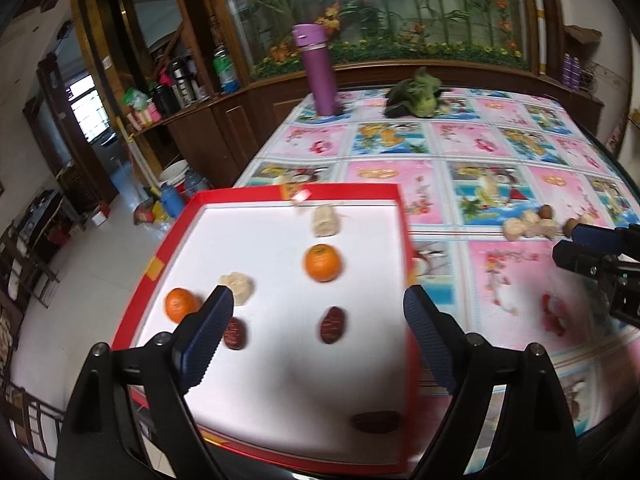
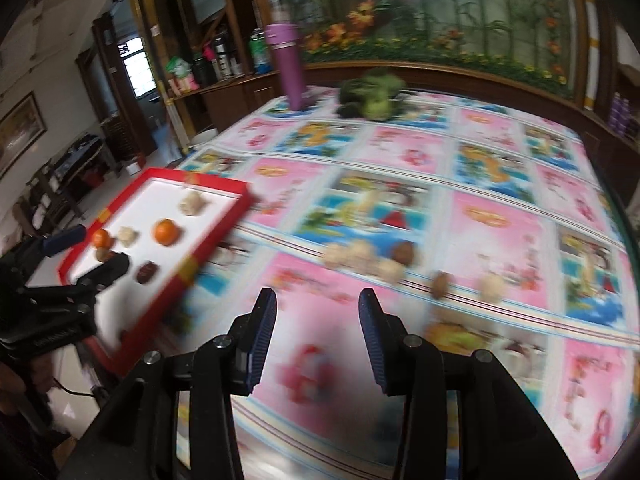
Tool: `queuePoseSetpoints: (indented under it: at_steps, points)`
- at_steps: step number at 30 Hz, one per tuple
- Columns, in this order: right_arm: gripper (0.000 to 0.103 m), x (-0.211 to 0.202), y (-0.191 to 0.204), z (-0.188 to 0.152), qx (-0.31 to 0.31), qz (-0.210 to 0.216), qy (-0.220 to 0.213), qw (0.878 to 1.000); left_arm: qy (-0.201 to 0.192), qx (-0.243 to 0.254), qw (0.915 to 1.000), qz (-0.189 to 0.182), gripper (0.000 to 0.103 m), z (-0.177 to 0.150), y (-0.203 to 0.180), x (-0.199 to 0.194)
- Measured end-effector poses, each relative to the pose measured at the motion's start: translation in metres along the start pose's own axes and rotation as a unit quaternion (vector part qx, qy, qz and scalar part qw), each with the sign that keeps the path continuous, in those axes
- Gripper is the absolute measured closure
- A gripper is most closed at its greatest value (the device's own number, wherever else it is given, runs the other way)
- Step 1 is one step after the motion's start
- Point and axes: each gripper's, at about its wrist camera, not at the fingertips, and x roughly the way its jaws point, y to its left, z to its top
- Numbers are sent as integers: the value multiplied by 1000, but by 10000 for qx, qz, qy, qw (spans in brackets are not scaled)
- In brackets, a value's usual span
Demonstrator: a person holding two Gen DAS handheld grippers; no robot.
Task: Organize fruits
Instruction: 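Move both open tools back over the remaining fruit pile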
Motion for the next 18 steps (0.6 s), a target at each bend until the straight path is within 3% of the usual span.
queuePoseSetpoints:
  at_steps: [4, 10, 18]
  points:
    - [61, -10, -42, -14, 188, -314, 69, 9993, -12, 241, 9990, -363, 16, 4, -26, -4]
    - [60, -12, -81, -17, 639, -318, 141, 9973, 167, 631, 9921, -1067, 16, 22, -78, 3]
    - [61, 17, -78, 0, 479, -76, 313, 9983, 515, 966, 9883, -1060, 16, 39, -116, 39]
